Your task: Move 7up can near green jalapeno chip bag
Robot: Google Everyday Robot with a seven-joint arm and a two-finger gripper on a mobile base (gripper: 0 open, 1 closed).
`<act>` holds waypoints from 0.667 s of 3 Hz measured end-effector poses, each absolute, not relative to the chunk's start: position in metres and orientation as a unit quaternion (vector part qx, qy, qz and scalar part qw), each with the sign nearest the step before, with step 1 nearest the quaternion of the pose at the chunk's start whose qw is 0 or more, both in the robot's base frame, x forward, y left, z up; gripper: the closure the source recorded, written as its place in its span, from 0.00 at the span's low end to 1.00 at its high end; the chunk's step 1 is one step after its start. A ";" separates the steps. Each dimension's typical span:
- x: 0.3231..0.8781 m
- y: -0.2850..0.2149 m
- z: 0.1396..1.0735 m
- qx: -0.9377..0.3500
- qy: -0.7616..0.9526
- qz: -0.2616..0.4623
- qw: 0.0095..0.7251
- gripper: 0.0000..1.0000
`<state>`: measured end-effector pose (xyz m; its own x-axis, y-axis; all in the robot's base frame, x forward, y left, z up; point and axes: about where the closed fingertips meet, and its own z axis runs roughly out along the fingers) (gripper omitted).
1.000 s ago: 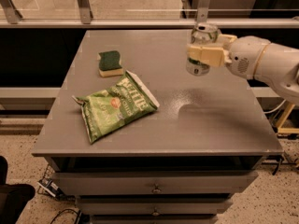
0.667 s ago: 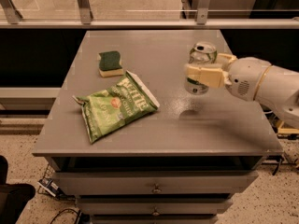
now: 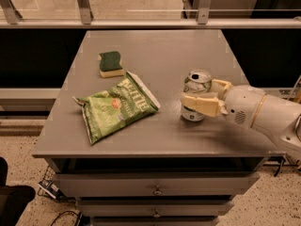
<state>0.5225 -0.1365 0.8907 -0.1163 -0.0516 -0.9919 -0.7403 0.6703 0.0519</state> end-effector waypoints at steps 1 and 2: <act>0.524 -0.135 0.894 -0.287 0.689 0.287 0.600 0.78; 0.524 -0.133 0.894 -0.288 0.689 0.288 0.600 0.54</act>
Offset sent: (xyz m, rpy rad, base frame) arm 0.0012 0.0011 0.0023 0.0008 -0.0005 -0.0004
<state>0.5239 -0.1328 0.8939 -0.1148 -0.0518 -0.9920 -0.7427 0.6676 0.0511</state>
